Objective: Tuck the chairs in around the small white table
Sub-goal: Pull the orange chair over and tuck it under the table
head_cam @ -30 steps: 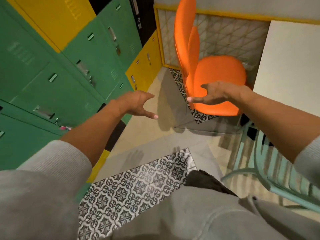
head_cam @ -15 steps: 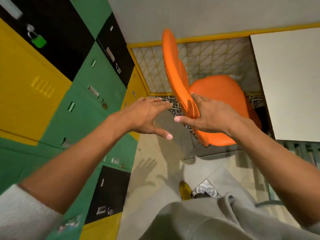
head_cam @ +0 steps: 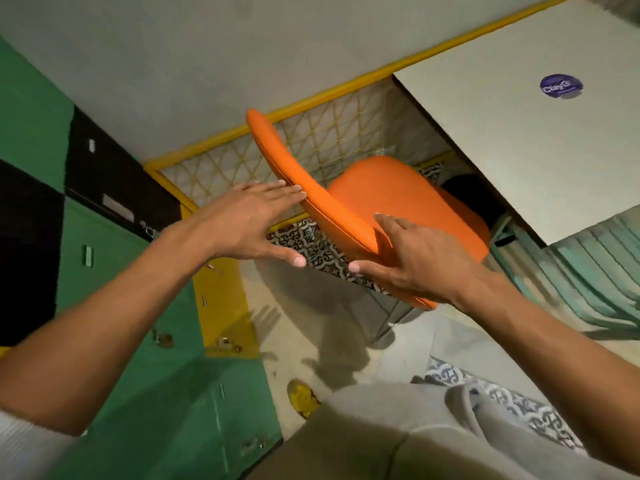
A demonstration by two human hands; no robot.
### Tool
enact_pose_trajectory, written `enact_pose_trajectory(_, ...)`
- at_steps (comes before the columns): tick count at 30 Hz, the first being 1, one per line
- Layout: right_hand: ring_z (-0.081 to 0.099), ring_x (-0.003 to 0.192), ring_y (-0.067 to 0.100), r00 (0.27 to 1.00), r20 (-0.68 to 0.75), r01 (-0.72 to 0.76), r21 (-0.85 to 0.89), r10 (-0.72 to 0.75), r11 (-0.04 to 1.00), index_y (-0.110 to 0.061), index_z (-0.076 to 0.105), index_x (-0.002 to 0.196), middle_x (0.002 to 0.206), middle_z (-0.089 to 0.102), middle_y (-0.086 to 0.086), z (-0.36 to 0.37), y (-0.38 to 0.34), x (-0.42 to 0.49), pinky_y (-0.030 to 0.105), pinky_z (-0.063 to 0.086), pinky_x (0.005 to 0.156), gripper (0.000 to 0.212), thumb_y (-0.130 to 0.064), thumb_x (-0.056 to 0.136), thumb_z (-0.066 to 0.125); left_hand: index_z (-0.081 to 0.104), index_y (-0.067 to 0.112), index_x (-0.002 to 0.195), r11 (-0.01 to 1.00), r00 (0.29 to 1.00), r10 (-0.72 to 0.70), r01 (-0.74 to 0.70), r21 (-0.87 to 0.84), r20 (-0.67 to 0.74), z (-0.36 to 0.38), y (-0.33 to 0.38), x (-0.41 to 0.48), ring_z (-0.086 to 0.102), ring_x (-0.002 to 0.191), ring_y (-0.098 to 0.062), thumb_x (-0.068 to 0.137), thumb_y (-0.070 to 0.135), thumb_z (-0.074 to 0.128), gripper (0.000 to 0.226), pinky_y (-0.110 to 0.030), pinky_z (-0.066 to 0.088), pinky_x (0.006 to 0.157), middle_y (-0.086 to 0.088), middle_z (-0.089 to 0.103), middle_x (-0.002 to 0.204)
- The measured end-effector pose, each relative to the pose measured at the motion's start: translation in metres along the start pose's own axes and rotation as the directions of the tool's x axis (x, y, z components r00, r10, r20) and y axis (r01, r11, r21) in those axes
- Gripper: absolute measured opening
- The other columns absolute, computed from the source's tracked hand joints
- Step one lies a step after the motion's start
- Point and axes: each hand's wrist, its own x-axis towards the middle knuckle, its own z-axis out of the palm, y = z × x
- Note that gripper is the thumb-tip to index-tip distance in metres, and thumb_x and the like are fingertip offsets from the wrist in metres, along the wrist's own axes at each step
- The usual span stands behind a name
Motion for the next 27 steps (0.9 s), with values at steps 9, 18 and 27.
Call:
enact_pose_trajectory(9,0.07,0.095,0.037,0.911,-0.224,-0.356,-0.003,0.347,0.934,-0.017,0.055,0.14,0.118,0.071,0.013,0.038,-0.083,0.049,0.046,0.059,0.075,0.097,-0.094,0.087,0.029,0.028,0.018,0.17,0.935,0.941,0.337,-0.33,0.133,-0.033,0.005,-0.123,0.073,0.025,0.162,-0.025,0.072,0.099,0.054,0.13,-0.048,0.023,0.131,-0.003,0.029,0.175)
enact_pose_trajectory(18,0.053,0.053,0.03,0.821,-0.332,-0.523,-0.111,0.465,0.845,-0.018,0.062,0.093,0.074,0.066,0.005,0.056,-0.097,0.113,0.032,0.031,0.049,0.085,-0.096,0.087,0.03,0.043,0.033,0.16,0.842,0.85,0.522,-0.503,0.196,-0.063,0.017,-0.192,0.177,0.054,0.142,-0.027,0.073,0.091,0.067,0.107,-0.05,0.041,0.118,0.002,0.056,0.159)
enact_pose_trajectory(27,0.071,0.074,0.024,0.765,-0.247,-0.623,-0.048,0.595,0.781,-0.028,0.066,0.11,0.093,0.073,-0.005,0.054,-0.111,0.142,0.035,0.049,0.06,0.091,-0.095,0.084,0.01,0.068,0.042,0.129,0.69,0.687,0.723,-0.714,0.119,-0.069,0.02,-0.248,0.26,0.071,0.103,-0.006,0.068,0.082,0.08,0.074,-0.029,0.056,0.074,0.02,0.075,0.117)
